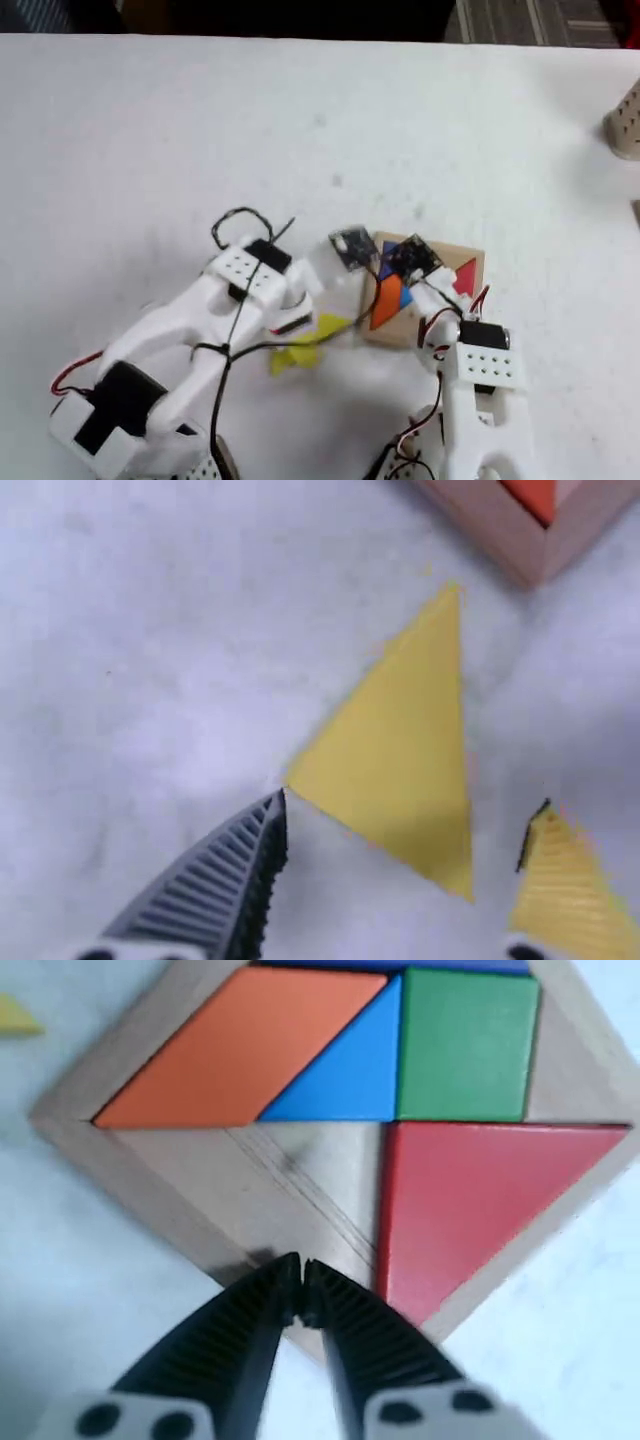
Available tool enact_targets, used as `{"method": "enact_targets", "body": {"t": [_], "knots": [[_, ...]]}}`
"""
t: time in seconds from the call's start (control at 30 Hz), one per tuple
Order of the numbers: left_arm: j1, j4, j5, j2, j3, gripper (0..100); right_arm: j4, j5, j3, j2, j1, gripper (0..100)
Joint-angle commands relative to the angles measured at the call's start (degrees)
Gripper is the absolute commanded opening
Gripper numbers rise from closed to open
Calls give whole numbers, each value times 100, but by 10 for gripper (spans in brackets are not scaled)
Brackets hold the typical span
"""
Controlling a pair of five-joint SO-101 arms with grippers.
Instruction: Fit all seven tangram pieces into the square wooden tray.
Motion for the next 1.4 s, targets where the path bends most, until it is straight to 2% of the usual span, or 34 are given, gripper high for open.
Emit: {"method": "enact_targets", "body": {"t": [0.0,0.47,0.63,0.73,1.23,1.3,1.37], "knots": [[40,-1055,-246,-286,633,384,31,53,9,-13,-13,16],[92,-1169,-193,-259,589,321,40,53,9,-13,-13,16],[110,-1143,-237,-259,571,182,48,53,9,-13,-13,16],[163,-1143,-246,-277,571,155,57,53,9,-13,-13,16],[163,-1143,-202,-321,545,155,48,53,9,-13,-13,16],[145,-914,-202,-409,396,184,48,53,9,-13,-13,16],[127,-396,-229,-637,185,261,48,53,9,-13,-13,16]]}}
